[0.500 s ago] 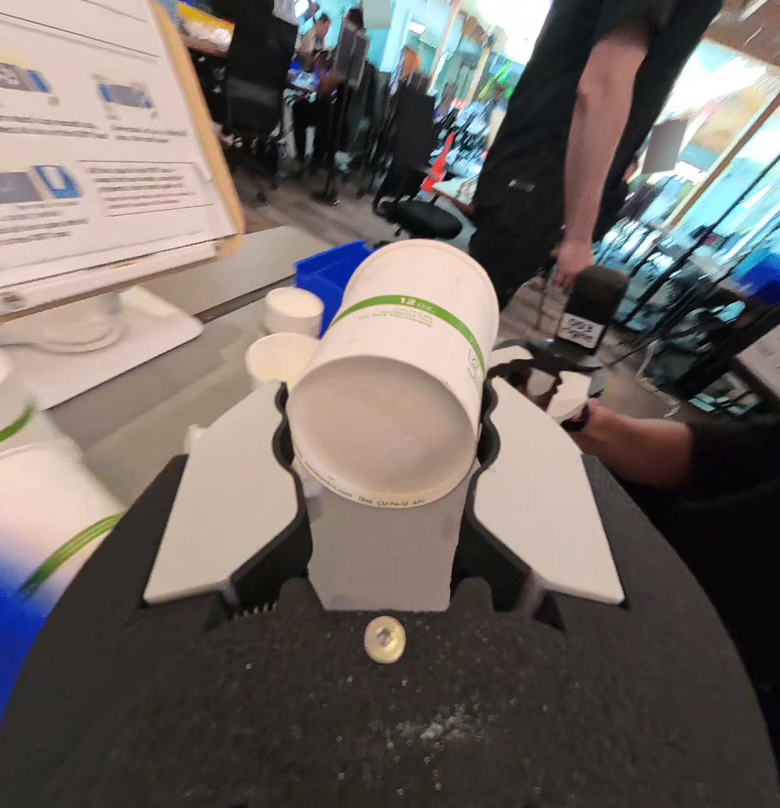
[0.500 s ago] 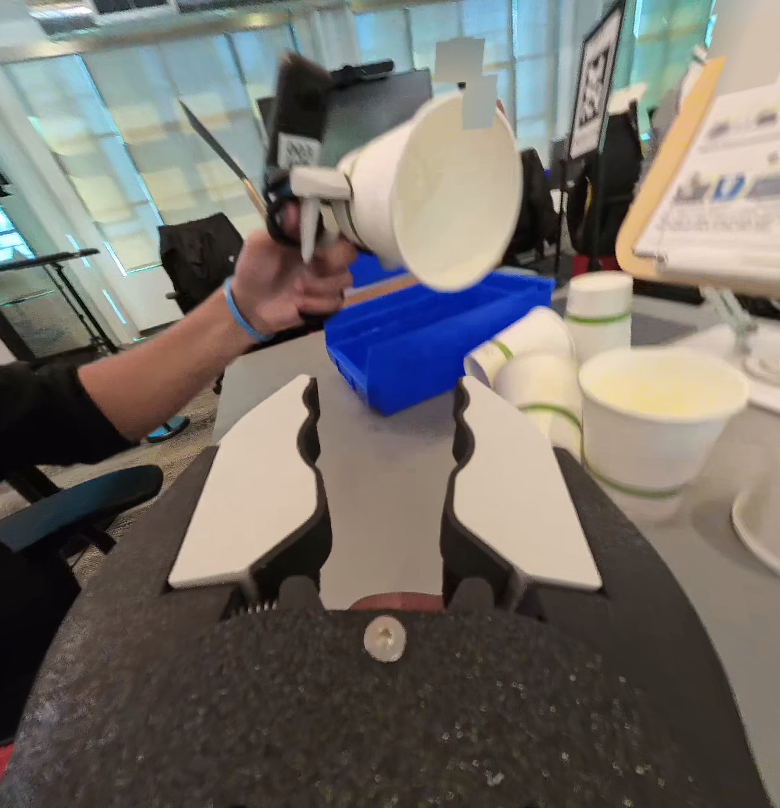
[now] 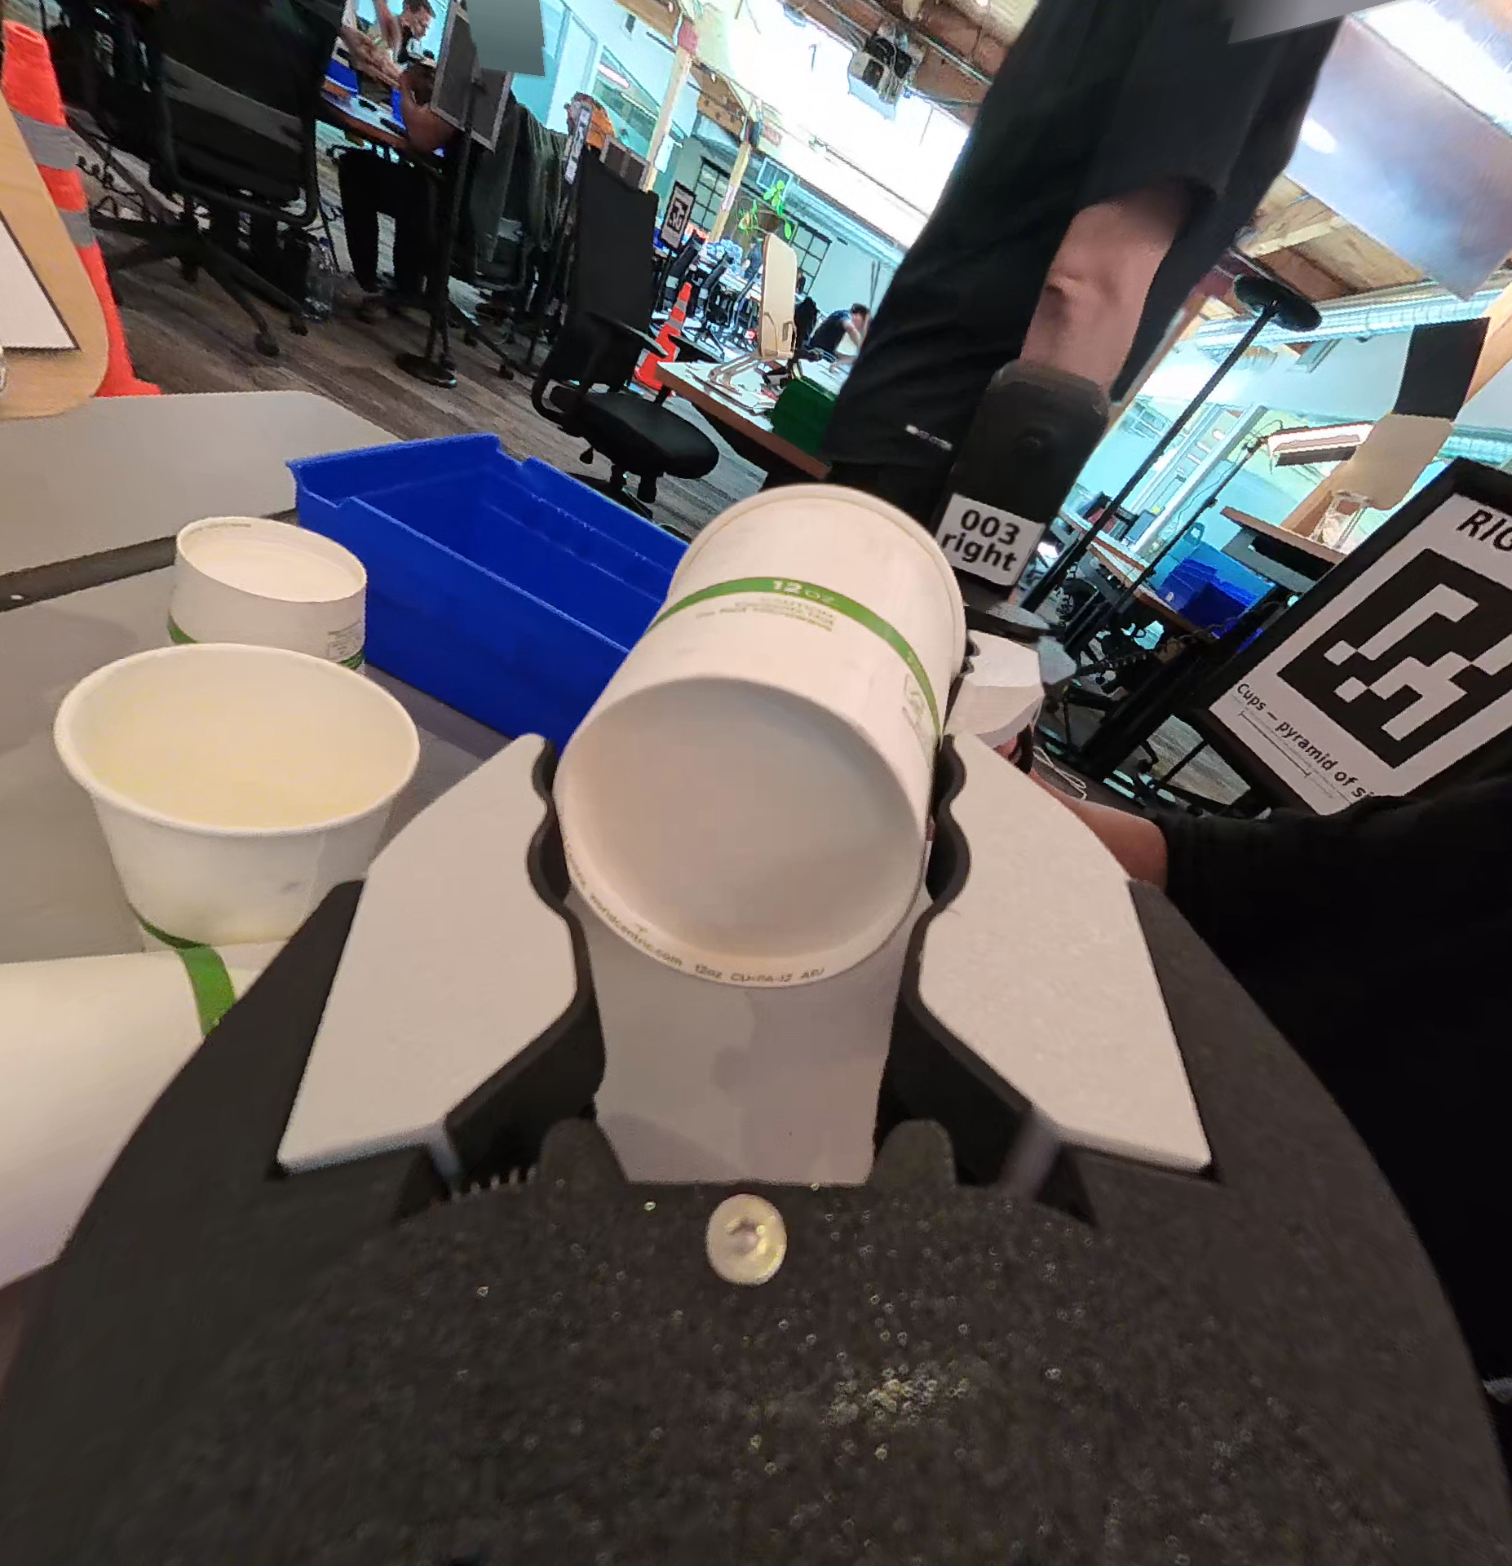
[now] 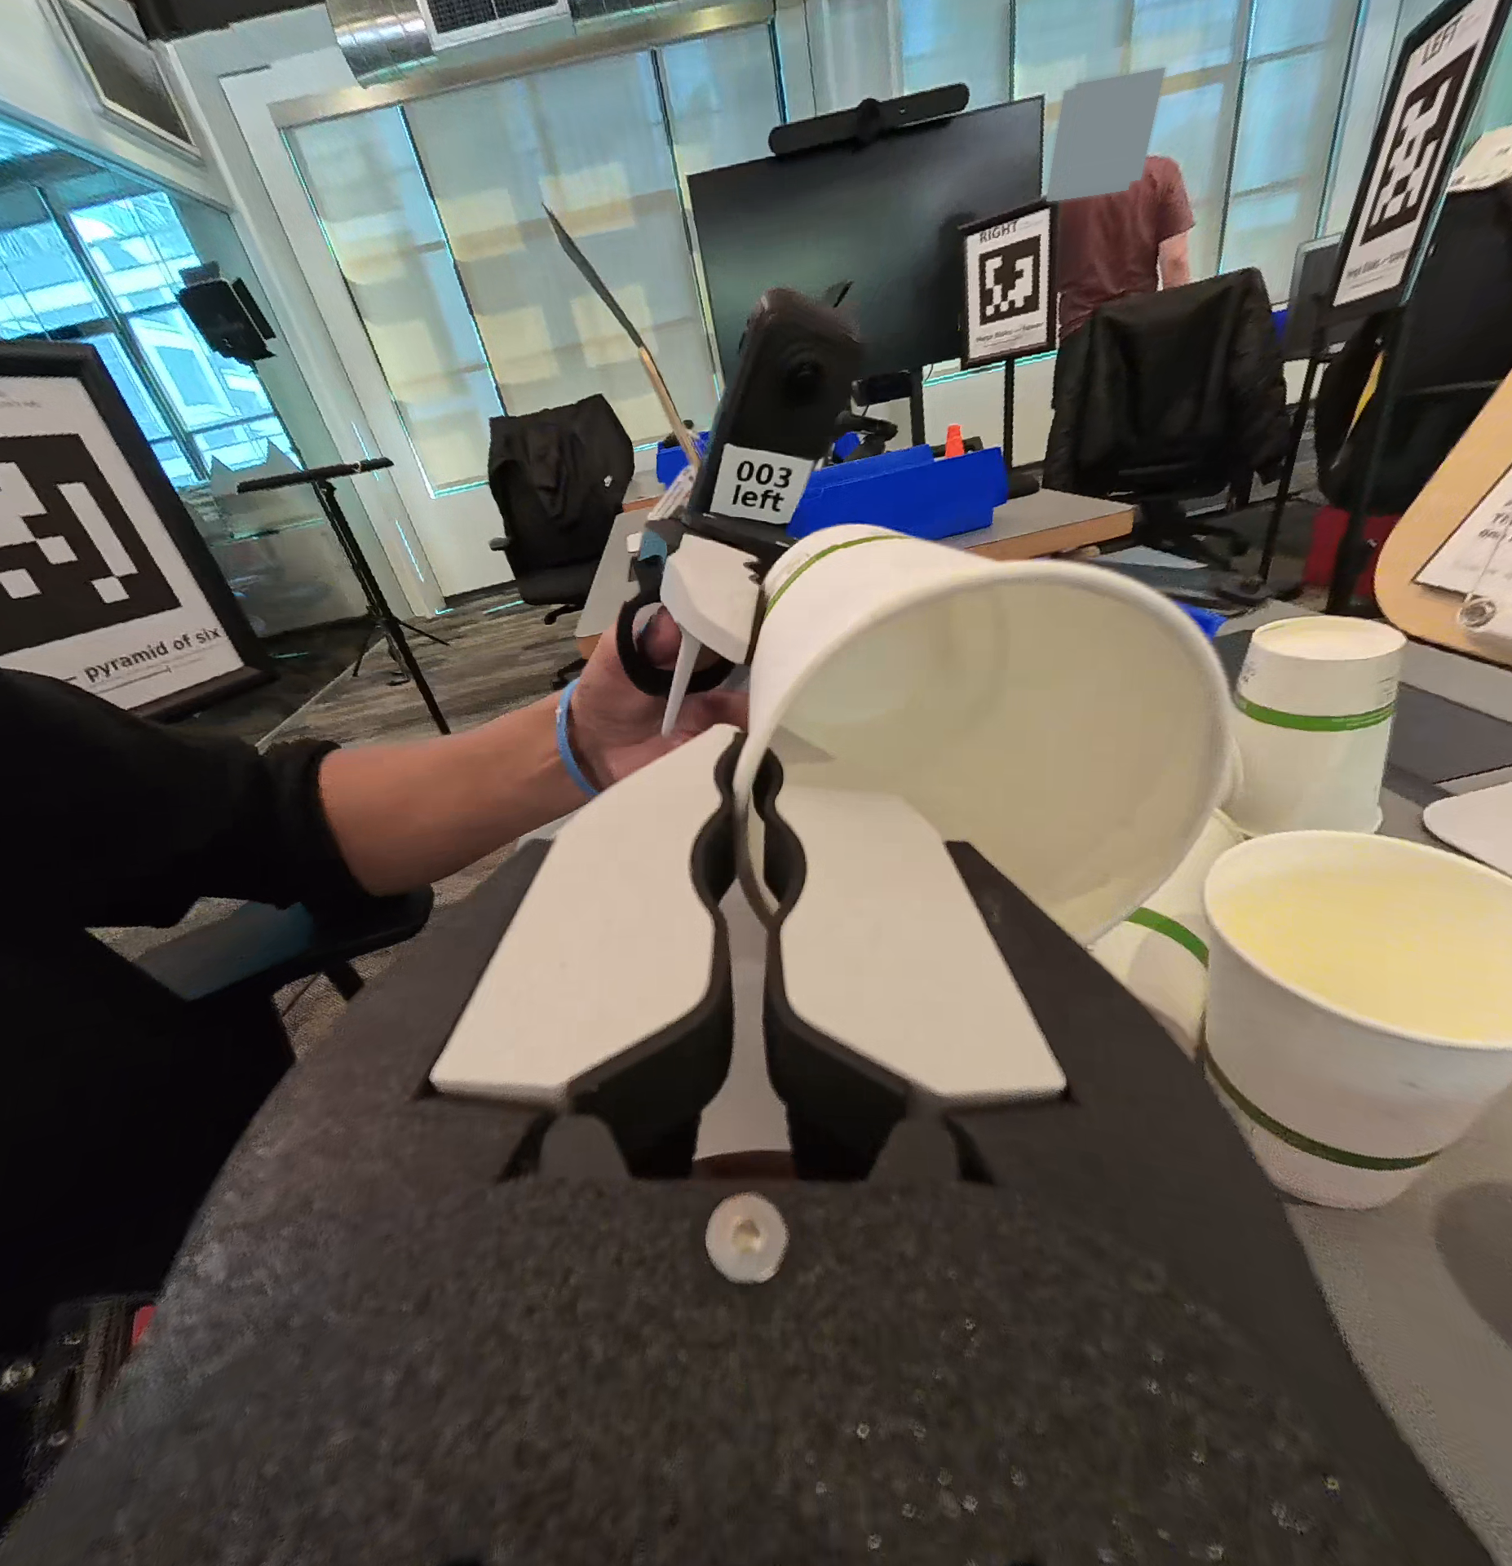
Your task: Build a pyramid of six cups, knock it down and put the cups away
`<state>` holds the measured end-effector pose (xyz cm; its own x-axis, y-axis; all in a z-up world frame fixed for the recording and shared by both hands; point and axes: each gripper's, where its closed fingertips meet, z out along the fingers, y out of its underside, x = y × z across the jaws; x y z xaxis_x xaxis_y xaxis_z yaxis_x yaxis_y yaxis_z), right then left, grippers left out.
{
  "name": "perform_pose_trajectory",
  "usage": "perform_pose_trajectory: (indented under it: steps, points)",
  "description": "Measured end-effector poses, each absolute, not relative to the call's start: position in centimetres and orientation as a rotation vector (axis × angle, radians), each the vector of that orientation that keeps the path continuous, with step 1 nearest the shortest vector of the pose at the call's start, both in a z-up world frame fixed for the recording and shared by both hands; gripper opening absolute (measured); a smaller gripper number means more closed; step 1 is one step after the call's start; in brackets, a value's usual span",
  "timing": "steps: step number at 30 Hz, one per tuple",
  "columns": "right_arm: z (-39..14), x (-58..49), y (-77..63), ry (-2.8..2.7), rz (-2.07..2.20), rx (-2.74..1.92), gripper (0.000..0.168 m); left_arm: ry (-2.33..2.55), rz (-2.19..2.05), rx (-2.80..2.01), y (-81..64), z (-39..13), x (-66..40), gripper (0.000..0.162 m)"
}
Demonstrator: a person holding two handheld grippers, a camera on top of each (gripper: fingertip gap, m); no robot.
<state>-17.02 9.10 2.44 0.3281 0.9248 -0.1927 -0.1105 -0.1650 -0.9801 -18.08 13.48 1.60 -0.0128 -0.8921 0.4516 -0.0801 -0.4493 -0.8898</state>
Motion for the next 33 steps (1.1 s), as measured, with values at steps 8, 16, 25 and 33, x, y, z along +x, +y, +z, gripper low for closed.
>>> perform_pose_trajectory:
  steps: [8,16,25,33]
  points:
    - [7.7,-7.9,11.6,-0.851,0.679,-1.523,0.0,0.846,-1.292,-1.758,11.5,-4.1,-22.8,0.092]
    - [0.9,10.2,19.2,-1.091,-0.122,-2.343,0.001,0.808,-1.248,-1.899,6.8,-9.9,-25.1,0.084]
    - [-10.3,12.8,20.7,-1.312,-0.15,-2.768,0.0,0.964,-1.155,-1.916,5.4,-11.3,-23.7,0.085]
    - [-12.0,12.7,20.3,-1.321,-0.147,-2.856,0.0,1.001,-1.13,-1.927,5.2,-11.9,-23.6,0.085]
